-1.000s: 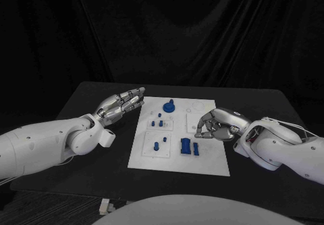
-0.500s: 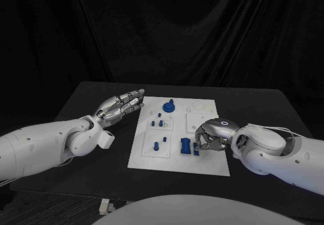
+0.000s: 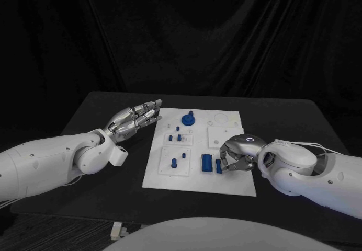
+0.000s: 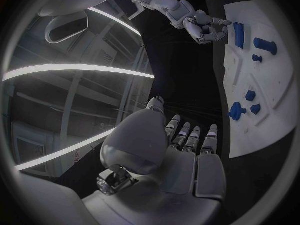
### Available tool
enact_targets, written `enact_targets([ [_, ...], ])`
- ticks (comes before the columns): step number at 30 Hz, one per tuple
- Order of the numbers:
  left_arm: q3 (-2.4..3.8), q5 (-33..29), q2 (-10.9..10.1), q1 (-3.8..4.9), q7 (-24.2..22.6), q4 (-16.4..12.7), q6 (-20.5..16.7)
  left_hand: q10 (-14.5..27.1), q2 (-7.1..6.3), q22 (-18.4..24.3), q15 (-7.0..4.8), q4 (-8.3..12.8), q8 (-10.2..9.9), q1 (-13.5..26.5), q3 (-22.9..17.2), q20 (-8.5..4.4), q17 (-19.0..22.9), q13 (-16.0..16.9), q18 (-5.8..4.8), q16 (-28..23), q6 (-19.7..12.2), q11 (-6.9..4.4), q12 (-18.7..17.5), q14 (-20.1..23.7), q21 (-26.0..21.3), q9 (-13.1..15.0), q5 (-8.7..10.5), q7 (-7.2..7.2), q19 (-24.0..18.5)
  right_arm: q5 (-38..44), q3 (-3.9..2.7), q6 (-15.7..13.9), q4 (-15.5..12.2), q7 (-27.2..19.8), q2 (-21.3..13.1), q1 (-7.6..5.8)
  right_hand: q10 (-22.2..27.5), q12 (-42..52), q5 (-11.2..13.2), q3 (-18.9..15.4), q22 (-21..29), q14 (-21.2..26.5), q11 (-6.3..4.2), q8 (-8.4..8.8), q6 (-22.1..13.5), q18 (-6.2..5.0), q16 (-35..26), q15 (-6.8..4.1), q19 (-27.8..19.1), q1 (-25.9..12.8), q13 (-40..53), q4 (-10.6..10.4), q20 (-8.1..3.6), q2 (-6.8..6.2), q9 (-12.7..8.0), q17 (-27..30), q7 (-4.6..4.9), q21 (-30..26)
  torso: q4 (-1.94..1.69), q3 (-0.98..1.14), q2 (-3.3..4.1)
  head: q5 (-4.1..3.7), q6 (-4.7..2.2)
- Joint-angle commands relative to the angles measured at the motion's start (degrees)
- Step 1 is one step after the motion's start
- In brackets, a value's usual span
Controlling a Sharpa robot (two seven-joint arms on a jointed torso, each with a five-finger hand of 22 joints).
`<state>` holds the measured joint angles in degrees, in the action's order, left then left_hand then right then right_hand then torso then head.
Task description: Assemble the parts on the task board
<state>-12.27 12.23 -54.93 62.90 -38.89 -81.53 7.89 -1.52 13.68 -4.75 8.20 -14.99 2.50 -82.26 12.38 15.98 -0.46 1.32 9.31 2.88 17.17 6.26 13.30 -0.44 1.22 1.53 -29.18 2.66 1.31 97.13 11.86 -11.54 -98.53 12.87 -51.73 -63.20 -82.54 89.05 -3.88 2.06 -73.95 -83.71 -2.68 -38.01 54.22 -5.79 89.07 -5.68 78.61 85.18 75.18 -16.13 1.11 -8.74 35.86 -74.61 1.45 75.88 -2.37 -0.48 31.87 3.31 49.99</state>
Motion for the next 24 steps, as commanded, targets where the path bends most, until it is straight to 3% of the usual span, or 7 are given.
enact_targets([
  [1, 0.05, -0.32, 0.13, -0.08, -8.74, 0.00, 1.05, 0.20, 0.15, -0.06, 0.42, 0.84, -0.23, -0.79, -0.57, 0.26, -0.35, 0.45, 0.93, 0.90, -0.78, 0.25, -0.07, -0.22, 0.17, 0.50, -1.15, -0.21, 0.48, 0.97, -0.02, 1.26, -0.06, 1.86, 0.05, 0.19, -7.46, 0.95, 1.06, 0.44, -3.99, -6.29, -0.11, -1.02, -1.12, 1.45, 0.93, 0.15, -0.32, -0.78, 14.82, -0.35, -0.11, -0.15, 0.98, -15.39, -0.05, -0.15, 0.07, 0.03, -0.01, 0.08, 0.01],
  [9, 0.05, -0.32, 0.11, -0.10, -8.50, 0.03, 1.21, 0.21, 0.19, -0.06, 0.48, 0.89, -0.23, -0.84, -0.63, 0.31, -0.35, 0.45, 0.92, 0.94, -0.80, 0.28, -0.06, -0.23, 0.18, 0.50, -1.19, -0.18, 0.49, 0.51, -0.02, -0.09, -0.13, 2.21, 0.21, 0.43, -7.46, 0.95, 1.05, 0.23, -4.47, -6.29, 0.01, -1.86, -0.52, 1.57, 0.93, 0.23, 0.01, -2.34, 14.82, -0.48, -0.05, -0.04, 2.16, -15.39, -0.33, 0.20, 0.05, 0.03, 0.00, 0.06, 0.01],
  [16, 0.05, -0.32, 0.10, -0.12, -8.27, 0.11, 1.40, 0.22, 0.28, -0.11, 0.65, 1.01, -0.25, -0.95, -0.76, 0.40, -0.39, 0.44, 0.92, 1.09, -0.92, 0.37, -0.09, -0.28, 0.20, 0.49, -1.24, -0.14, 0.52, 0.19, -0.02, -1.52, -0.28, 3.06, 0.37, 0.48, -7.46, 0.95, 1.01, 0.07, -4.92, -6.29, -0.11, -2.87, -0.42, 1.62, 0.93, 0.12, 0.34, -5.92, 14.82, -0.60, -0.11, -0.13, 4.06, -15.39, -0.57, 0.45, 0.03, 0.03, 0.00, 0.02, 0.01],
  [24, 0.05, -0.32, 0.19, -0.16, -8.07, 0.25, 1.66, 0.23, 0.31, -0.11, 0.72, 1.04, -0.27, -0.98, -0.80, 0.43, -0.40, 0.44, 0.91, 1.17, -0.98, 0.39, -0.11, -0.31, 0.20, 0.48, -1.26, -0.13, 0.52, 0.12, -0.02, -2.39, -0.06, 3.66, 0.73, 0.53, -7.46, 0.95, 1.00, 0.16, -4.98, -6.29, -0.13, -3.06, -0.32, 1.62, 0.93, 0.10, 0.38, -6.18, 14.82, -0.55, -0.13, -0.18, 4.37, -15.39, -0.64, 0.47, 0.05, 0.03, -0.04, 0.15, 0.01],
])
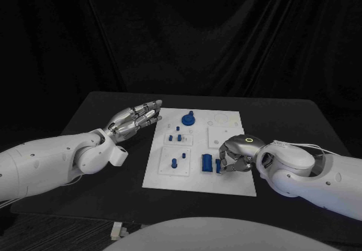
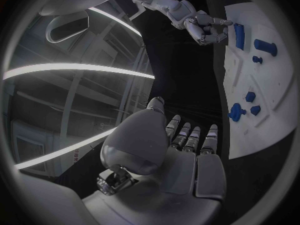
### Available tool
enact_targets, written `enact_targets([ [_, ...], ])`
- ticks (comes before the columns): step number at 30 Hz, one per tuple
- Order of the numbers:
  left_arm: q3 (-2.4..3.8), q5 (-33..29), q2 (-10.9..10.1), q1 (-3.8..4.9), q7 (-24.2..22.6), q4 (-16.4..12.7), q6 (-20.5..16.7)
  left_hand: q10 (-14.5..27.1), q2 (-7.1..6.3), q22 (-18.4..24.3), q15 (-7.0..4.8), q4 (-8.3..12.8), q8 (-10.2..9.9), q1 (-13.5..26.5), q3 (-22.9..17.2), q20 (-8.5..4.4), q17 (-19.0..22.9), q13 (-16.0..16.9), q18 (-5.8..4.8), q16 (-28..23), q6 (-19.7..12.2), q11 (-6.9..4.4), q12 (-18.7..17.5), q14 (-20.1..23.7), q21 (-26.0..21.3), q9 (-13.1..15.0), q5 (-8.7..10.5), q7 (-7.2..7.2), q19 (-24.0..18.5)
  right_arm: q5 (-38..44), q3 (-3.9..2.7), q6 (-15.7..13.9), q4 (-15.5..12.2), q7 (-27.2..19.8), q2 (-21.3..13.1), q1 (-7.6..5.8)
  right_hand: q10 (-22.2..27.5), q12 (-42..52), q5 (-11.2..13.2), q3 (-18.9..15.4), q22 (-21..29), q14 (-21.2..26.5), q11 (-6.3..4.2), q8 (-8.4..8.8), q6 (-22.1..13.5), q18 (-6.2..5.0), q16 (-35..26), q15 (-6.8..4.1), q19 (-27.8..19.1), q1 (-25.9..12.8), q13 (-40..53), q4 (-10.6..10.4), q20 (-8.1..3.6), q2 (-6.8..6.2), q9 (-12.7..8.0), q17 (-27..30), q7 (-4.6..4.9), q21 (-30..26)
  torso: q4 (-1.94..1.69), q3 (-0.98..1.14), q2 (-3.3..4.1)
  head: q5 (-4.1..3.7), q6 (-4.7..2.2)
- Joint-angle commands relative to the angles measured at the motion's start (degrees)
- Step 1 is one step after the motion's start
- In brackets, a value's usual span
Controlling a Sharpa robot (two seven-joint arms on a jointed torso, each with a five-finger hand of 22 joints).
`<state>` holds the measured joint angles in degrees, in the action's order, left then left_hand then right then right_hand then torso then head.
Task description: Assemble the parts on the task board
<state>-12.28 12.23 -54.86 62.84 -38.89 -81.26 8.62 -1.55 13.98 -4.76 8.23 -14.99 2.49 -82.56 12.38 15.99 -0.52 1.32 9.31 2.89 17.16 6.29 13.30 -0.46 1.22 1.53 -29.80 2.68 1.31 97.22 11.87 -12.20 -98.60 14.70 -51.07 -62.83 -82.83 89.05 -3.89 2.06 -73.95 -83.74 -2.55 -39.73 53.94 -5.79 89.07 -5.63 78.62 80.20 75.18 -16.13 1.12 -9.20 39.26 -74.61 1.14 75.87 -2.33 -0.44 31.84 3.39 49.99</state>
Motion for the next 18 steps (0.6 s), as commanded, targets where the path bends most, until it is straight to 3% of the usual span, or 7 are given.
enact_targets([
  [1, 0.06, -0.32, 0.12, -0.11, -8.05, 0.00, 0.96, 0.26, 0.01, -0.10, 0.69, 1.03, -0.26, -0.68, -0.80, 0.41, -0.34, 0.44, 0.91, 1.17, -0.96, 0.35, -0.11, -0.29, 0.20, 0.48, -0.63, -0.14, 0.52, 0.03, -0.03, -1.82, 0.03, 1.87, 0.10, 0.17, -7.17, 0.95, 1.00, 0.22, -4.96, -6.26, -0.28, -1.44, 0.00, 1.61, 0.93, 0.05, 0.35, -1.30, 14.82, -0.55, -0.14, 0.32, 1.10, -15.39, -0.36, 0.43, -0.01, -0.01, -0.01, 0.08, 0.01],
  [18, 0.06, -0.32, 0.28, -0.39, -7.74, 0.20, 1.54, 0.31, 0.09, -0.10, 1.00, 1.28, -0.30, -0.88, -1.00, 0.50, -0.37, 0.42, 0.90, 1.32, -1.13, 0.44, -0.27, -0.36, 0.21, 0.47, -0.72, -0.07, 0.53, 0.02, -0.03, -0.57, 1.09, 2.98, 1.39, 1.22, -7.17, 0.95, 0.96, 1.28, -4.76, -6.26, -0.49, -1.67, -0.39, 1.47, 0.93, -0.11, 0.01, 0.44, 14.82, 0.11, -0.26, 0.91, 2.28, -15.39, -0.60, -0.09, -0.02, 0.01, -0.01, 0.12, 0.01],
])
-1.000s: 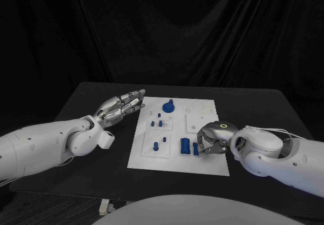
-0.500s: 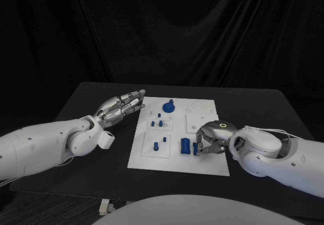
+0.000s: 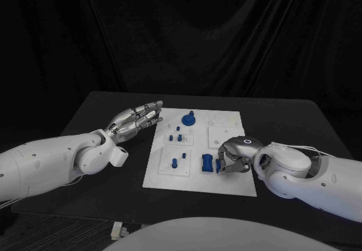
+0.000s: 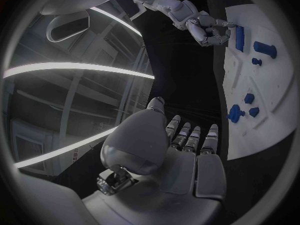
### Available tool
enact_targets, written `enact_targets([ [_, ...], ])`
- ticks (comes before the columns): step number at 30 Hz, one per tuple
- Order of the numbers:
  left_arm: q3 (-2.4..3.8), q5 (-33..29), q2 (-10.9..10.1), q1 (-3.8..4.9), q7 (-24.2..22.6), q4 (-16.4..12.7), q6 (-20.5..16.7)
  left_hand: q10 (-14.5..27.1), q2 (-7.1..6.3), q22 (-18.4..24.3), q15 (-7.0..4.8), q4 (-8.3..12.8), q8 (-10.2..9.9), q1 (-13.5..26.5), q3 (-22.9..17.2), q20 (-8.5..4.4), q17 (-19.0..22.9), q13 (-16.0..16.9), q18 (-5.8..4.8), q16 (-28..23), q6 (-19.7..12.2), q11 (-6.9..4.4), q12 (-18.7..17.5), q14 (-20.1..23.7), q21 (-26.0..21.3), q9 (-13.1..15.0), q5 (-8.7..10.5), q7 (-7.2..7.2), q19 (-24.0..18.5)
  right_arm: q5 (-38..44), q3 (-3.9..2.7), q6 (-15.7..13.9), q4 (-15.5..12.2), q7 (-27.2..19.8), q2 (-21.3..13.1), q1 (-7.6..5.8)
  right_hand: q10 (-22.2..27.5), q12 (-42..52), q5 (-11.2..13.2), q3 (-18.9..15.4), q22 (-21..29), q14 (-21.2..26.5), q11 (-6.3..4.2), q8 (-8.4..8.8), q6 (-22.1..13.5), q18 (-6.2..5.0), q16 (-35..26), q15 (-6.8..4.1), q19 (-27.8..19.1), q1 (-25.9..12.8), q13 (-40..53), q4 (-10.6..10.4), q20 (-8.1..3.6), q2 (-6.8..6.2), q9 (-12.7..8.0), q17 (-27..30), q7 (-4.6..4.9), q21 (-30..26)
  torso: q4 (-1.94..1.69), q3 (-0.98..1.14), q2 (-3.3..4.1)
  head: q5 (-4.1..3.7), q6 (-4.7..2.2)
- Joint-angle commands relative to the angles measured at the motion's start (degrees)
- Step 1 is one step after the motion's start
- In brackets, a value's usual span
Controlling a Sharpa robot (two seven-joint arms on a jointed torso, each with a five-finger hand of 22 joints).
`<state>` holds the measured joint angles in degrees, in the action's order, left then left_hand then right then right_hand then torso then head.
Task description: Assemble the parts on the task board
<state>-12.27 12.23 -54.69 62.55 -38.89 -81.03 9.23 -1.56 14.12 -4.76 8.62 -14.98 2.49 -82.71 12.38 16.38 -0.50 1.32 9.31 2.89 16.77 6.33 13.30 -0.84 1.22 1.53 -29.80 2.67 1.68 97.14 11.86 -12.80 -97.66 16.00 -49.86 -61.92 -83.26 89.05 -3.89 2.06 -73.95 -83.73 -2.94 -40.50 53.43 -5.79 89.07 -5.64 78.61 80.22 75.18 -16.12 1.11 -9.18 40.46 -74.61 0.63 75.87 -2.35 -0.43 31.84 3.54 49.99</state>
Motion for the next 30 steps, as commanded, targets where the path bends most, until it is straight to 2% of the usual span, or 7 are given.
enact_targets([
  [1, 0.06, -0.32, 0.11, -0.11, -7.72, -0.01, 0.96, 0.32, -0.06, -0.10, 0.61, 1.28, -0.30, -0.73, -1.00, 0.11, -0.40, 0.42, 0.90, 1.32, -0.75, 0.40, -0.26, 0.02, 0.21, 0.47, -0.72, -0.07, 0.16, 0.10, -0.02, 0.09, 0.21, 1.74, 0.25, 0.40, -6.74, 0.95, 0.96, 1.27, -4.76, -6.27, -0.10, -0.90, 0.13, 1.47, 0.93, -0.10, 0.02, 0.42, 14.82, 0.09, -0.26, 0.90, 1.08, -15.39, -0.09, -0.09, 0.00, 0.00, 0.00, -0.05, 0.01],
  [12, 0.06, -0.32, 0.19, -0.22, -7.50, 0.25, 1.29, 0.37, -0.01, -0.11, 0.84, 1.57, -0.32, -0.95, -1.21, 0.15, -0.42, 0.41, 0.88, 1.44, -0.88, 0.45, -0.34, -0.04, 0.22, 0.46, -0.87, -0.01, 0.18, 0.10, -0.03, 0.12, 0.40, 2.36, 0.40, 0.99, -6.74, 0.95, 0.95, 1.57, -4.41, -6.27, -0.06, -0.86, -0.10, 1.31, 0.93, -0.07, -0.45, 1.59, 14.82, 0.44, -0.26, 0.98, 1.61, -15.39, -0.05, -0.73, 0.02, 0.00, 0.05, 0.07, 0.01],
  [18, 0.06, -0.32, 0.08, -0.27, -7.42, 0.23, 1.37, 0.39, 0.00, -0.12, 0.92, 1.72, -0.32, -1.06, -1.31, 0.16, -0.42, 0.41, 0.87, 1.45, -0.89, 0.48, -0.36, -0.05, 0.23, 0.46, -0.95, 0.01, 0.19, 0.10, -0.04, -3.97, -1.45, 0.60, -1.65, 0.96, -6.74, 0.95, 1.06, 0.18, -4.68, -6.27, 0.04, -1.13, 0.35, 1.39, 0.93, -0.02, -0.29, -0.25, 14.82, -0.61, -0.24, -0.55, 2.30, -15.39, 0.06, -0.61, 0.02, 0.03, 0.01, 0.22, 0.01],
  [21, 0.06, -0.32, 0.02, -0.28, -7.39, 0.23, 1.35, 0.39, 0.00, -0.12, 0.92, 1.72, -0.32, -1.06, -1.31, 0.16, -0.42, 0.41, 0.87, 1.45, -0.89, 0.48, -0.36, -0.05, 0.23, 0.46, -0.95, 0.01, 0.19, -0.40, -0.04, -8.51, -2.93, -1.55, -3.29, 0.53, -6.74, 0.95, 1.02, -2.30, -4.95, -6.27, -0.03, -1.26, 0.90, 1.45, 0.93, -0.06, -0.06, -3.53, 14.82, -0.74, -0.25, -1.40, 2.80, -15.39, -0.04, -0.44, 0.01, 0.02, 0.01, 0.23, 0.01],
  [26, 0.06, -0.32, -0.04, -0.29, -7.43, 0.25, 1.22, 0.38, 0.01, -0.08, 0.95, 1.82, -0.30, -1.12, -1.38, 0.16, -0.41, 0.42, 0.86, 1.44, -0.79, 0.50, -0.26, -0.05, 0.22, 0.48, -1.01, 0.03, 0.18, -8.31, -0.05, -20.83, -4.75, -8.54, -5.79, -1.52, -6.74, 0.95, 0.94, -4.72, -3.14, -5.77, -0.35, 0.32, 1.17, 0.70, 0.26, -0.34, -1.96, -11.52, 14.82, -0.90, -0.46, -1.25, 2.54, -14.24, -0.35, -3.33, 0.04, 0.02, -0.01, 0.16, 0.01],
  [28, 0.06, -0.32, -0.05, -0.29, -7.47, 0.24, 1.10, 0.38, 0.01, -0.09, 0.94, 1.82, -0.30, -1.12, -1.38, 0.15, -0.41, 0.43, 0.86, 1.44, -0.80, 0.51, -0.24, -0.05, 0.22, 0.48, -1.00, 0.03, 0.18, -15.82, -0.05, -27.39, -4.92, -13.63, -6.56, -2.52, -6.20, 0.41, 1.03, -4.13, 0.42, -3.03, 0.01, 3.41, 1.23, -0.44, -4.08, 0.07, -5.56, -13.74, 14.11, -0.75, -0.16, -1.22, 0.52, -7.86, 0.17, -8.86, 0.05, 0.02, -0.05, 0.11, 0.01],
  [30, 0.06, -0.32, -0.02, -0.29, -7.55, 0.25, 0.97, 0.36, -0.01, -0.05, 0.85, 1.73, -0.27, -0.96, -1.32, 0.09, -0.40, 0.43, 0.86, 1.38, -0.70, 0.58, -0.20, -0.03, 0.21, 0.50, -0.92, 0.06, 0.17, -22.03, -0.05, -31.38, -4.88, -17.95, -7.00, -2.99, 4.56, -12.47, -1.72, -3.93, 11.80, 5.37, 1.67, 8.50, -1.19, -3.57, -19.23, 1.30, -16.44, -19.50, -0.12, -0.27, 0.92, 0.55, -2.96, 9.47, 1.74, -25.90, 0.06, 0.02, -0.10, 0.10, 0.01],
])
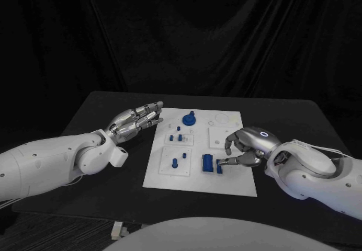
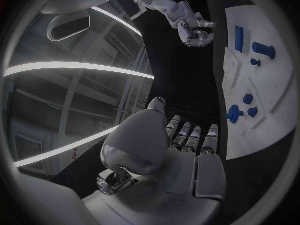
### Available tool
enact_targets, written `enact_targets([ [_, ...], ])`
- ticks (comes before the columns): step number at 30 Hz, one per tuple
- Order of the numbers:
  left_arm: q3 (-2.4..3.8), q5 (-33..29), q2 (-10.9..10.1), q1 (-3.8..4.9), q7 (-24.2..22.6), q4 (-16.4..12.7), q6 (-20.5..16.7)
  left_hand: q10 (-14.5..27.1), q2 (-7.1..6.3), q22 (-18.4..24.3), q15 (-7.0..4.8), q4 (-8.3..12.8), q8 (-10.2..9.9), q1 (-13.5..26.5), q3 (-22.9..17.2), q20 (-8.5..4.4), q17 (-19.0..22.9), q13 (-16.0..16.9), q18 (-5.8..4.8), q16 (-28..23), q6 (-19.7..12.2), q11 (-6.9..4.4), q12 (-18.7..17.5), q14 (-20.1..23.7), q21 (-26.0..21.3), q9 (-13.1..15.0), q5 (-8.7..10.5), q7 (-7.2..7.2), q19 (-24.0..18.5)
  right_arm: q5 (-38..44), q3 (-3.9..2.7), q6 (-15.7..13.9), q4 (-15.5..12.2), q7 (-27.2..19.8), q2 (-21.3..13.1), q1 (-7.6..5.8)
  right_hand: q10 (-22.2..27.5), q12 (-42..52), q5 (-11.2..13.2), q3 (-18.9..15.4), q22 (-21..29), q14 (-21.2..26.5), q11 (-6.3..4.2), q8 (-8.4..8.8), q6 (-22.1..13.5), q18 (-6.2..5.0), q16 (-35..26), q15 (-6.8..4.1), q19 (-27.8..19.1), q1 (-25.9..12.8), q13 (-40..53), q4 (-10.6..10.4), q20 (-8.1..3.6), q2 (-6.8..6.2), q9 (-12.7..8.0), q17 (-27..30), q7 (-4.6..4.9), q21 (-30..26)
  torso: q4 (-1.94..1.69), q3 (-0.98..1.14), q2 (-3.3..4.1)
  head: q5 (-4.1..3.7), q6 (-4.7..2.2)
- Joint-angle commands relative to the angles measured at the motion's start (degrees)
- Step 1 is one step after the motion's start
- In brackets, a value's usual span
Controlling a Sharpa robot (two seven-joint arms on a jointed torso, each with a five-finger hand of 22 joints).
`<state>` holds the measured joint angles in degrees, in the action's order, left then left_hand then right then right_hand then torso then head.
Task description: Assemble the parts on the task board
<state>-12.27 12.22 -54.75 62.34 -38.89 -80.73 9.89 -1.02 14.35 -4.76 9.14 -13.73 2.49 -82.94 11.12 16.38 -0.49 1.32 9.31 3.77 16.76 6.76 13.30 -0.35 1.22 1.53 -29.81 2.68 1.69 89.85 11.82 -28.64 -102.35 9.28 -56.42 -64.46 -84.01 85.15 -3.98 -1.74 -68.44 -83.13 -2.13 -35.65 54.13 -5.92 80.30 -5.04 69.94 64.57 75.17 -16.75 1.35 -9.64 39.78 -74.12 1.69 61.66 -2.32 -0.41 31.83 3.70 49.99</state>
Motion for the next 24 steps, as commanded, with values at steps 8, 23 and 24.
enact_targets([
  [8, 0.06, -0.32, 0.21, -0.08, -8.45, 0.01, -0.36, -0.47, -0.29, 0.27, -1.41, -2.88, -0.29, 3.94, 2.24, -0.75, -0.06, 0.30, 0.94, -1.18, -1.18, -4.81, -1.09, 0.10, 0.14, 0.42, 3.90, -0.53, -0.03, -38.52, 0.00, -18.72, 2.39, -28.92, -0.98, -1.19, 59.41, -68.30, -11.57, -12.21, 44.09, 53.77, 12.10, 25.28, -21.97, 1.54, -68.14, 16.82, -55.33, 0.23, -46.06, -0.50, 11.27, -3.43, -19.40, 51.85, 3.35, -57.34, 0.00, 0.00, -0.05, 0.08, 0.01],
  [23, 0.39, -0.39, 0.42, -0.08, 0.29, -0.25, -2.14, 1.02, -5.98, 4.76, -4.34, 4.00, -2.49, 38.02, -2.23, -7.31, 0.49, -1.32, -2.82, -3.77, -7.69, -6.76, -6.39, 0.35, -1.22, -1.53, 16.74, -2.68, -1.69, -41.12, -0.37, -15.04, 4.82, -30.17, 0.11, -0.44, 84.01, -85.15, 3.98, 1.74, 68.44, 83.13, 2.13, 35.65, -48.23, 5.92, -80.30, 5.04, -69.94, -50.94, -75.17, 16.75, -1.35, 9.64, -39.78, 74.12, -1.69, -61.66, 0.08, -0.01, -0.08, -0.07, -0.86],
  [24, 0.55, -0.54, 0.55, -0.10, 0.41, -0.37, -2.82, 1.02, -6.27, 4.76, -4.35, 4.28, -2.49, 39.78, -2.50, -7.73, 0.49, -1.32, -2.82, -3.77, -7.81, -6.76, -6.39, 0.35, -1.22, -1.53, 17.23, -2.68, -1.69, -41.79, -0.53, -15.05, 4.92, -30.29, 0.27, -0.38, 84.01, -85.15, 3.98, 1.74, 68.44, 83.13, 2.13, 35.65, -49.18, 5.92, -80.30, 5.04, -69.94, -54.13, -75.17, 16.75, -1.35, 9.64, -39.78, 74.12, -1.69, -61.66, 0.13, 0.00, -0.09, -0.16, -1.19],
])
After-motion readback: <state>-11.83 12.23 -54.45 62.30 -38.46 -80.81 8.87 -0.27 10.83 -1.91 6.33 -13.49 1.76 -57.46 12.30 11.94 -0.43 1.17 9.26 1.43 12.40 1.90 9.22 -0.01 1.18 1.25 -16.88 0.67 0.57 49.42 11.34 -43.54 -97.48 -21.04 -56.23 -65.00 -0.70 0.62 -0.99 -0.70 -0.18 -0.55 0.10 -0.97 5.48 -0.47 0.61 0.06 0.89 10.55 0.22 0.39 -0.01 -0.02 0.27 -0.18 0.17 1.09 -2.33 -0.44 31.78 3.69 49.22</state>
